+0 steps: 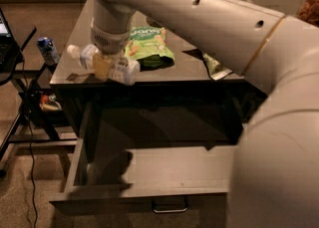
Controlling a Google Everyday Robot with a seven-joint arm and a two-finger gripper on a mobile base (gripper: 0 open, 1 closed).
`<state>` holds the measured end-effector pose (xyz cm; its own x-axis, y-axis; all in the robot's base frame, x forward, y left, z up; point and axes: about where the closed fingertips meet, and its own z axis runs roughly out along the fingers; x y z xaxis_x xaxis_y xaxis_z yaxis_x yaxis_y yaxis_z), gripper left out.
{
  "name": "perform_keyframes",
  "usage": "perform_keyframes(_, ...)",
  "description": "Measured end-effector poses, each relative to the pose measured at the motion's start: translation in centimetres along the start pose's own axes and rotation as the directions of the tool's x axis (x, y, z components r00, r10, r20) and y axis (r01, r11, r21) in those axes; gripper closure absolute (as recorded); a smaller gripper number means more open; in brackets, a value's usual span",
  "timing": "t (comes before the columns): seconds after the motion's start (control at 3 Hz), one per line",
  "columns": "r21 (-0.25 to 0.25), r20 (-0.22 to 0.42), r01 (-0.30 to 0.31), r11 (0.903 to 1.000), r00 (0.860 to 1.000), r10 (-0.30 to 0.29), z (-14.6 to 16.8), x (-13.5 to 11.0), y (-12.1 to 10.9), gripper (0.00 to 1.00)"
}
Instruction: Pick blue plastic bottle from top drawer and place on counter
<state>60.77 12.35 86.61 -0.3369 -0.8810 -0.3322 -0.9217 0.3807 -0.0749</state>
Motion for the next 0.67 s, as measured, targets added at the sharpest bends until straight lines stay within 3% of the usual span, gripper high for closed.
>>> perform_keyframes(0.33, 0.04, -0.021, 0.005, 0.9992, 1.0, -0.004, -0.8, -0.1, -3.1, 1.0)
perform_keyframes(0.67, 0.044, -0.036, 0.002, 0.999, 0.999, -0.001, 0.3, 0.4, -5.3, 1.0)
